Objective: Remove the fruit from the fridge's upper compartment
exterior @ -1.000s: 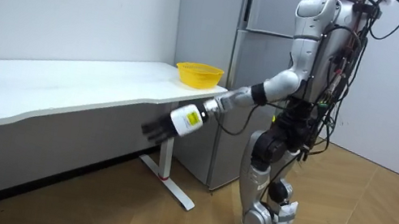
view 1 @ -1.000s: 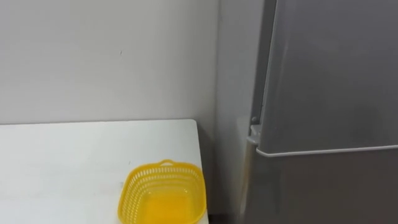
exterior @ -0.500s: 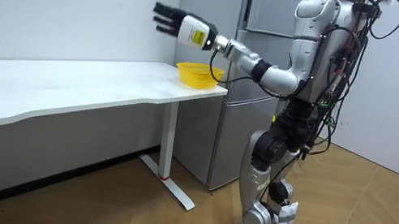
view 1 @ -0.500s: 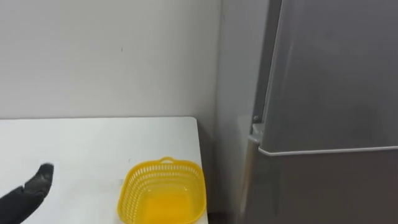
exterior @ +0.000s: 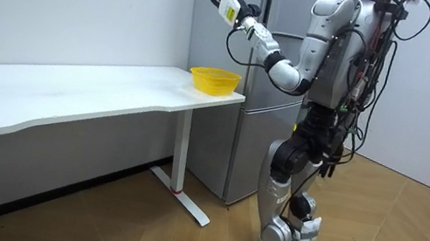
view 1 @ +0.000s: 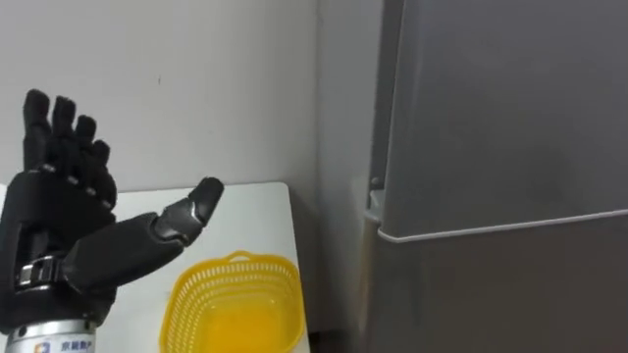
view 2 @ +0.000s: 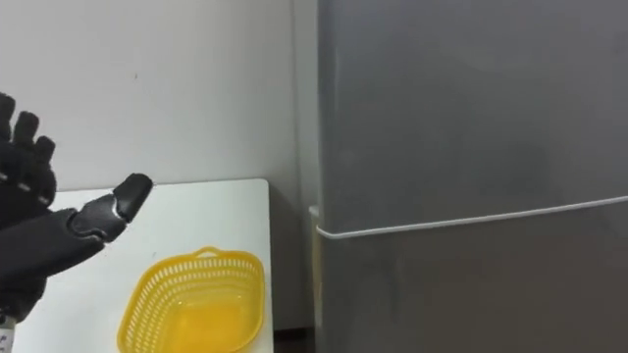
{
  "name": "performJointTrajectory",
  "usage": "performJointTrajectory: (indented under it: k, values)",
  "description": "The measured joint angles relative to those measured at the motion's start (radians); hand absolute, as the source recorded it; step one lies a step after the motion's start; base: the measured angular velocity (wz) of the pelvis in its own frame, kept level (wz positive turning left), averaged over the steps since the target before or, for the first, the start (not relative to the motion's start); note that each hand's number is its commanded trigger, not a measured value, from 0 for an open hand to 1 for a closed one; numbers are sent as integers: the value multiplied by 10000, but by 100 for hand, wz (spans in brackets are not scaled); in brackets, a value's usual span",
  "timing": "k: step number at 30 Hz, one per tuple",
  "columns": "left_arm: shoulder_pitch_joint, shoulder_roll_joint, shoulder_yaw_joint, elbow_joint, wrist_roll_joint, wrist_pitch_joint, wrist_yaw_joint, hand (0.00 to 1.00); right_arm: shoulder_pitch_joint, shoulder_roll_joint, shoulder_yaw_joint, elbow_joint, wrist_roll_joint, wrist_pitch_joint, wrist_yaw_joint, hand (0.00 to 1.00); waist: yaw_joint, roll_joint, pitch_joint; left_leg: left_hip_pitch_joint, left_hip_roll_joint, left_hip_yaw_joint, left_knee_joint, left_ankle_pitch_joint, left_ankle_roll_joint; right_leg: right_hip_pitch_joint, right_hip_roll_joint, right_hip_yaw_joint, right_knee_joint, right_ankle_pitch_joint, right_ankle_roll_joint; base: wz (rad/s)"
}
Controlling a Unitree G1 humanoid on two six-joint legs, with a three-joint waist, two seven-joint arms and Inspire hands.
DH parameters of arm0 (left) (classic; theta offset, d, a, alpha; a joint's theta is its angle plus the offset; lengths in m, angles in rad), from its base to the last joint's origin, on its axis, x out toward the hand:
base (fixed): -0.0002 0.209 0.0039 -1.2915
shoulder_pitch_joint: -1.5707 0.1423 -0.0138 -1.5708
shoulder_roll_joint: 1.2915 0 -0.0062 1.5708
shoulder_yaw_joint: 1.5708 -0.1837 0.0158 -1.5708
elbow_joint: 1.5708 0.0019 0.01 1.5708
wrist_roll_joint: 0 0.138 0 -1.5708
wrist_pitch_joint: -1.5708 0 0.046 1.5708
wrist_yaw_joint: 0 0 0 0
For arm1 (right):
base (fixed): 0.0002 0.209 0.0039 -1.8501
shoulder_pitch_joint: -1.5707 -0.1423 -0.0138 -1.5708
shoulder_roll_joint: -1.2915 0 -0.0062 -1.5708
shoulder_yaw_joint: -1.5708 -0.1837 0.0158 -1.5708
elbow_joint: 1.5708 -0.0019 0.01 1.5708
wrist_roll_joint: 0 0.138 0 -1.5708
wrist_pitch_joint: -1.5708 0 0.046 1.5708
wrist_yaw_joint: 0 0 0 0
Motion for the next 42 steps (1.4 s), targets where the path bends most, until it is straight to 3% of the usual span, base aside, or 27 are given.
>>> performJointTrajectory:
  k: [4, 12, 16, 24, 42]
  values:
    - [-1, 2, -12, -31, -439, 279, -522, 0, 132, 9, 0, 23, 5, 194, 3, 0, -21, 45, -29, 41, 4, -3, -5, 0, 0, 2, 2, 17, 19, 0, 0, -7]
    - [-274, 29, -84, -250, -665, 710, -1493, 0, -34, 6, -6, 13, -228, 398, 264, 0, -178, -35, 15, 31, -1, 260, -6, 0, 0, -77, 6, 201, 28, 10, 2, -5]
    - [-586, 51, -560, -264, -641, 864, -1851, 0, -114, 3, -8, 15, -228, 412, 410, 0, -301, 1, -11, 18, -10, 244, -6, -1, 0, -98, 11, 258, 38, 27, 14, -2]
    - [-907, 411, -1079, -283, -532, 1487, -2892, 0, -223, 0, -6, 229, -206, 589, 810, 0, -612, 52, -26, 48, 16, 280, -6, 0, -1, -96, 40, 269, 38, 40, -7, 0]
    - [-910, 419, -1649, -168, 138, 1581, -3830, 0, -462, -6, 2, 461, -663, 619, 983, 0, -757, 71, 62, -34, 13, 397, -6, 0, -1, -196, 43, 318, -4, 40, -6, -1]
